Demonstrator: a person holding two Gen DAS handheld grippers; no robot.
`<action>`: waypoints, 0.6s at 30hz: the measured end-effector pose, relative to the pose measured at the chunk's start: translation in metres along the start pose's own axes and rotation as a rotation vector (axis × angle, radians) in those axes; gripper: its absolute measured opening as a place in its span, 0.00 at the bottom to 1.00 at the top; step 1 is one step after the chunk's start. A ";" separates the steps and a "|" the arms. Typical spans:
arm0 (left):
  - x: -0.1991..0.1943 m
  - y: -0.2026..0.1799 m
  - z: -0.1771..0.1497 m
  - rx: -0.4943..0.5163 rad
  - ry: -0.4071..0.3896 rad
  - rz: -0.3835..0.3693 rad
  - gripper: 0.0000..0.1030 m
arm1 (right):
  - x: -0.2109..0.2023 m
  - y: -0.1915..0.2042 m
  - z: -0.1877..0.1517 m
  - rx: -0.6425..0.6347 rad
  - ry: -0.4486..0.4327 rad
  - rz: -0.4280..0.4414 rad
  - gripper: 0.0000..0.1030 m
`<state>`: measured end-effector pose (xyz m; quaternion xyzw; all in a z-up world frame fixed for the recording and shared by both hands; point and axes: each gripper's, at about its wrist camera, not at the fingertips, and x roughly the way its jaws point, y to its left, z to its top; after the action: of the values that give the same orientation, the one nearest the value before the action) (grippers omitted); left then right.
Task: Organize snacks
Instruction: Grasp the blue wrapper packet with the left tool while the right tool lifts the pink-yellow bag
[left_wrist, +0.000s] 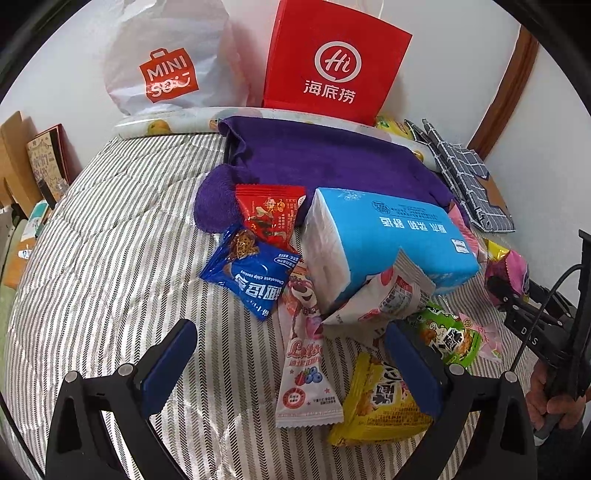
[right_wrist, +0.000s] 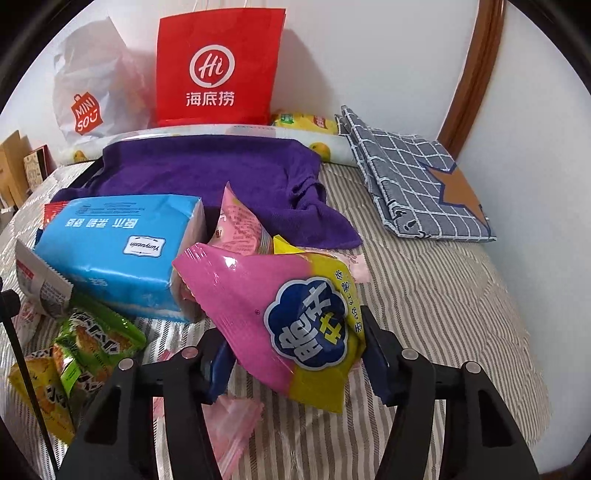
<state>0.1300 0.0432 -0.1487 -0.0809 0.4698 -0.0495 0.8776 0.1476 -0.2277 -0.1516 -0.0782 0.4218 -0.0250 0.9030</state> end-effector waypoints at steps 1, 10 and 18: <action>-0.001 0.001 0.000 -0.001 -0.001 -0.006 0.99 | -0.003 0.000 -0.001 0.003 -0.002 -0.003 0.58; 0.000 0.006 -0.005 0.007 0.009 -0.066 0.99 | -0.028 -0.001 -0.008 0.033 -0.006 -0.008 0.58; 0.000 0.014 -0.009 0.003 0.008 -0.089 0.99 | -0.046 0.002 -0.011 0.049 -0.018 -0.004 0.58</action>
<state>0.1223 0.0565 -0.1562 -0.1001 0.4693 -0.0897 0.8727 0.1091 -0.2221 -0.1239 -0.0570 0.4129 -0.0363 0.9082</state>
